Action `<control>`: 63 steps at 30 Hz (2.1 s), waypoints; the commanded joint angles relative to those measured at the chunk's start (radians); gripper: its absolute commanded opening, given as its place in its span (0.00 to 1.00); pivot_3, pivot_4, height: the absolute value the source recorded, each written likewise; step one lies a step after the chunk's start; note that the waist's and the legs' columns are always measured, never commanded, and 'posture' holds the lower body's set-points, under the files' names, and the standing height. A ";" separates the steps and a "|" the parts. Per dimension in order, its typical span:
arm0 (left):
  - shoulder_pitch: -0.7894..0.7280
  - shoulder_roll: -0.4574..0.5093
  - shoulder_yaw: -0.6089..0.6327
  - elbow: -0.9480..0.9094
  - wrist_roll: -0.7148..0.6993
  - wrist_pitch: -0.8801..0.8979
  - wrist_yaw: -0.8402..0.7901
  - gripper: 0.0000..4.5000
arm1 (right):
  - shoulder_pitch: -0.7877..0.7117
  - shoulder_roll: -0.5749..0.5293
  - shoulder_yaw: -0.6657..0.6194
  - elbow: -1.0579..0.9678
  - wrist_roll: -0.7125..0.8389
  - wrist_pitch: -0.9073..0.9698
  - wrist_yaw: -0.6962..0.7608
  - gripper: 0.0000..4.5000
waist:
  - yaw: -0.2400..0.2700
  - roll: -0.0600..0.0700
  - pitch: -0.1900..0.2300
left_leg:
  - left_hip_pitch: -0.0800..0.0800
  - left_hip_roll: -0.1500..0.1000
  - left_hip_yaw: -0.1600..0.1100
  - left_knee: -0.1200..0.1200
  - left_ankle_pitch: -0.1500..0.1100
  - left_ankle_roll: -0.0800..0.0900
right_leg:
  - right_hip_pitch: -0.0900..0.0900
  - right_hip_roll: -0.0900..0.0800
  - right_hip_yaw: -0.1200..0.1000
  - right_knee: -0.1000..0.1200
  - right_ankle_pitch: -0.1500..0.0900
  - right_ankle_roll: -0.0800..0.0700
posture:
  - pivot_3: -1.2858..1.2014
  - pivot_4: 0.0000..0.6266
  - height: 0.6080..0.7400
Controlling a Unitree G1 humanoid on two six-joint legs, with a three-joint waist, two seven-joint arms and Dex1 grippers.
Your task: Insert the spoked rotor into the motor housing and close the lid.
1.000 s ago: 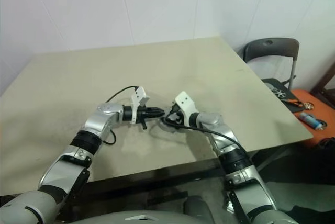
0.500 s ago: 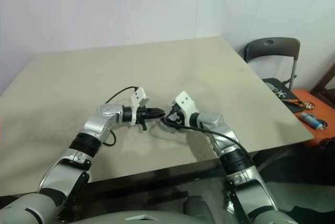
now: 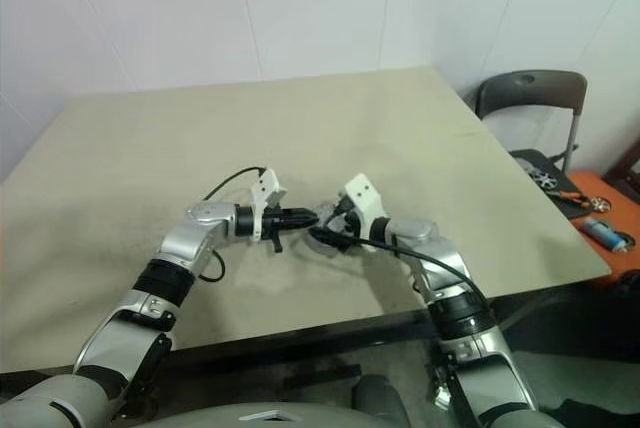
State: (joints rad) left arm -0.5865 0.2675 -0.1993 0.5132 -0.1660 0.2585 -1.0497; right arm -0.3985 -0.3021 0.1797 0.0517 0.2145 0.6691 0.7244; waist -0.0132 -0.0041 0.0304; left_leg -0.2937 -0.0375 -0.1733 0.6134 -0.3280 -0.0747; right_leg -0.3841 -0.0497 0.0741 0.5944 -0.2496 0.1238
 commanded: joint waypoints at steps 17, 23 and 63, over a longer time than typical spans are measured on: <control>0.015 -0.015 -0.018 0.096 0.038 -0.046 -0.001 0.11 | -0.102 -0.122 -0.237 0.031 0.243 0.257 0.075 0.99 | 0.007 0.006 0.006 | -0.012 -0.001 0.000 0.004 0.000 0.000 | -0.010 -0.001 0.000 0.001 0.004 -0.005 | 0.52 0.00 1.00; 0.013 -0.018 -0.017 0.124 0.045 -0.070 0.004 0.11 | -0.091 -0.167 -0.326 0.061 0.418 0.598 0.099 0.99 | 0.007 0.006 0.006 | -0.012 -0.001 0.000 0.004 0.000 0.000 | -0.010 -0.001 0.000 0.001 0.004 -0.005 | 0.52 0.00 1.00; 0.044 0.012 0.013 0.022 0.015 0.004 0.031 0.11 | -0.143 0.229 -0.435 0.287 0.394 0.577 -0.273 0.99 | -0.060 0.005 0.001 | -0.008 0.001 0.000 0.016 0.000 0.000 | -0.007 0.004 0.001 0.021 0.004 -0.003 | 0.52 0.00 1.00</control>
State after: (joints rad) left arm -0.5637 0.2945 -0.1412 0.5442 -0.1716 0.2241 -1.0039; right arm -0.5391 -0.1084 -0.2748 0.3174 0.6291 1.2881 0.4863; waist -0.0728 0.0013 0.0310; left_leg -0.3017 -0.0365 -0.1730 0.6295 -0.3275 -0.0747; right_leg -0.3908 -0.0453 0.0752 0.6157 -0.2459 0.1209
